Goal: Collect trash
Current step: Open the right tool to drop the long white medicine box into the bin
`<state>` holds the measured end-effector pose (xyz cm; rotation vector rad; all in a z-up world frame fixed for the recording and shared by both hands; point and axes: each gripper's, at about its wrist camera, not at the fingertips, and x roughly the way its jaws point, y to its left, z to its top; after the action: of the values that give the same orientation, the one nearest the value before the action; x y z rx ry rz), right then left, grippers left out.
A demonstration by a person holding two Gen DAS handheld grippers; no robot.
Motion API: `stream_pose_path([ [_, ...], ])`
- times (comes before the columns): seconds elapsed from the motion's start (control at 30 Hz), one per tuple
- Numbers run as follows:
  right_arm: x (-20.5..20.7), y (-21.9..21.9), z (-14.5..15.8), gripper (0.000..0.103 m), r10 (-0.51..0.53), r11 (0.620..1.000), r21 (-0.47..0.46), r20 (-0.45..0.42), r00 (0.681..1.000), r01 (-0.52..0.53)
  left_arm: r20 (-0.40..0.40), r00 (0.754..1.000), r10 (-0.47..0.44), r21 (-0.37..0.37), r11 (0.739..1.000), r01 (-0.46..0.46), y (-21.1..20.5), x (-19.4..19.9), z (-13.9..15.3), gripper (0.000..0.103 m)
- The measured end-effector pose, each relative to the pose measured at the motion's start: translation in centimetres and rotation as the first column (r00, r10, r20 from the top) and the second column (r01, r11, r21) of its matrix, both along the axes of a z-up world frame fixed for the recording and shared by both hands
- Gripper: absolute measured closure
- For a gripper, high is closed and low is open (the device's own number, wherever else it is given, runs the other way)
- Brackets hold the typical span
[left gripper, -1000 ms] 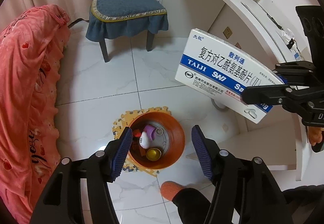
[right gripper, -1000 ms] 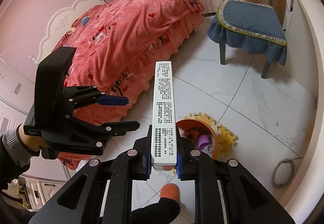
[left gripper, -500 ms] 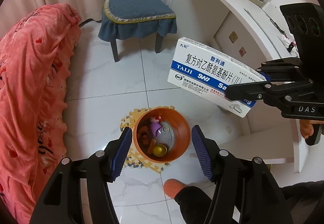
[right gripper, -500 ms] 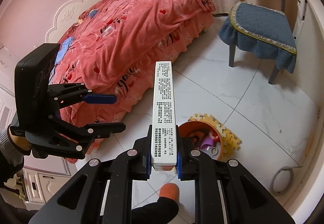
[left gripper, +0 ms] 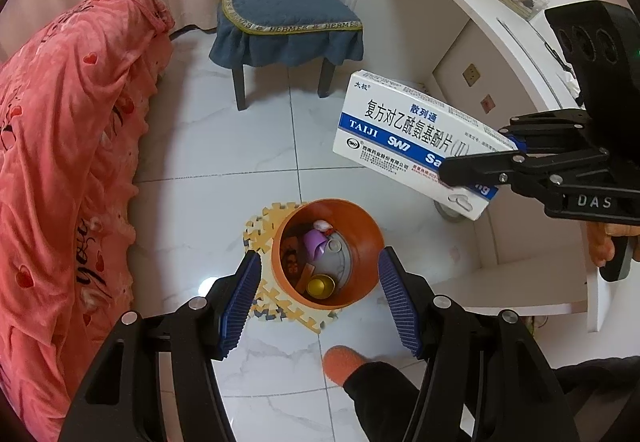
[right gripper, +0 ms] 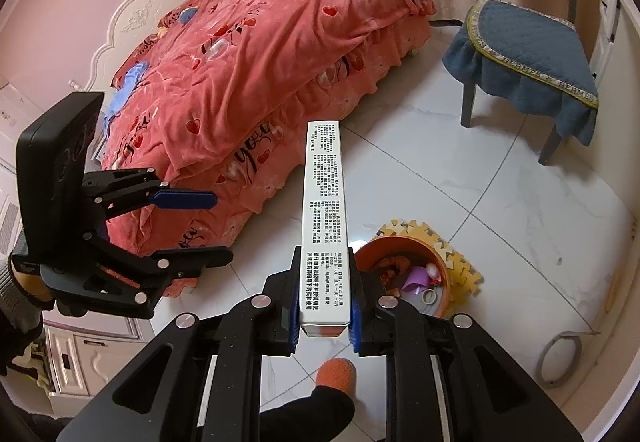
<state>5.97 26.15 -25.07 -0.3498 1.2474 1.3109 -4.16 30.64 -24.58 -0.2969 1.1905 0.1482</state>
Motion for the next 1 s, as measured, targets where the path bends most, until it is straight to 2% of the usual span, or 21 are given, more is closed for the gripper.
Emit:
stream_pose_path([
  [0.1, 0.1, 0.1, -0.6, 0.081, -0.016, 1.000, -0.013, -0.016, 1.000, 0.015, -0.010, 1.000, 0.002, -0.003, 1.000, -0.002, 0.1, -0.2, -0.3, 0.041],
  [0.23, 0.2, 0.3, -1.2, 0.069, -0.026, 0.999, -0.028, -0.024, 0.999, 0.025, -0.018, 1.000, 0.006, -0.007, 1.000, -0.007, 0.3, -0.6, -0.6, 0.041],
  [0.5, 0.0, 0.1, -1.1, 0.069, -0.027, 0.999, -0.022, -0.024, 0.999, 0.026, -0.017, 1.000, 0.011, -0.006, 1.000, -0.011, 0.1, -0.6, -0.3, 0.041],
  [0.67, 0.1, -0.9, 0.3, 0.068, -0.028, 1.000, -0.011, -0.020, 0.999, 0.028, -0.011, 1.000, -0.006, 0.003, 1.000, 0.006, -0.6, -0.2, 0.4, 0.041],
  [0.7, 0.2, -1.3, 0.8, 0.066, -0.029, 1.000, -0.005, -0.019, 0.999, 0.028, -0.010, 1.000, -0.011, 0.007, 1.000, 0.011, -0.8, -0.1, 0.7, 0.041],
  [0.77, 0.3, -2.0, 1.7, 0.046, -0.029, 1.000, 0.000, -0.014, 0.999, 0.029, 0.003, 1.000, -0.020, 0.017, 1.000, 0.020, -1.5, 0.0, 1.6, 0.041],
  [0.83, 0.4, -3.1, 2.9, 0.038, -0.036, 0.999, 0.023, -0.011, 0.999, 0.036, 0.020, 0.999, -0.029, 0.024, 0.999, 0.028, -2.1, 0.3, 2.6, 0.040],
  [0.87, 0.4, -3.6, 3.4, 0.032, -0.041, 0.999, 0.029, -0.010, 0.999, 0.041, 0.025, 0.999, -0.033, 0.029, 0.999, 0.032, -2.5, 0.4, 3.1, 0.030],
  [0.93, 0.7, -4.9, 4.5, 0.028, -0.061, 0.997, 0.039, -0.006, 0.998, 0.061, 0.046, 0.998, -0.033, 0.052, 0.998, 0.031, -3.3, 0.6, 4.1, 0.020],
  [1.0, 0.8, -6.1, 5.5, 0.027, -0.073, 0.996, 0.054, -0.006, 0.997, 0.074, 0.067, 0.997, -0.049, 0.052, 0.998, 0.045, -4.2, 0.8, 5.1, 0.020],
])
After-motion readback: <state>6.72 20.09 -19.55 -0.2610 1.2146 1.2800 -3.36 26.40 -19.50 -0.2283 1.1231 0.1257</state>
